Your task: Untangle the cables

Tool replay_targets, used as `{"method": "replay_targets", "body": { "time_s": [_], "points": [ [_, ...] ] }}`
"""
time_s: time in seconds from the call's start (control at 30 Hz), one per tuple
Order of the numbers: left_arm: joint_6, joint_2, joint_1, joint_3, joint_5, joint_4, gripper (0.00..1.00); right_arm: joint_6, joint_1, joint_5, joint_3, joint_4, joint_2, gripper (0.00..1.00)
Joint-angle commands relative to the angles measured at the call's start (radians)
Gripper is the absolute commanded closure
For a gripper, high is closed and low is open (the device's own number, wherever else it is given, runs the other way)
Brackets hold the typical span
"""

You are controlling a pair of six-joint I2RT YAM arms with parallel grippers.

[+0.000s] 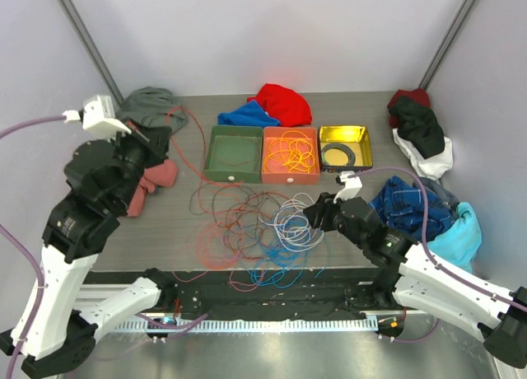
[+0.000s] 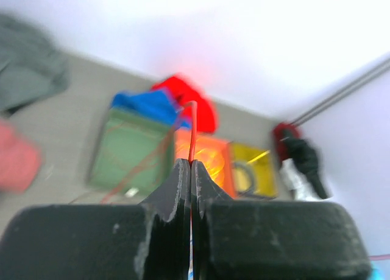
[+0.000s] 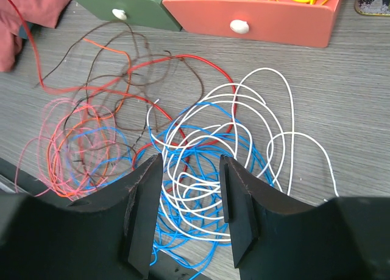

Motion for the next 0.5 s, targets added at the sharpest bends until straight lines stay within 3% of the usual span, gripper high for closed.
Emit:
{"method": "replay_targets", "body": {
  "time_s": [0.0,0.47],
  "points": [
    [0.058,0.078,-0.001,0.184,0.129,0.120,1.00,0.029,0.006,-0.012,0.041,0.041,-0.013,0.50],
    [0.120,0.351,-0.001,0.723,0.267,0.184,1.00,0.030,0.006,-0.036,0.080,0.064,0.010,0.50]
  ]
}}
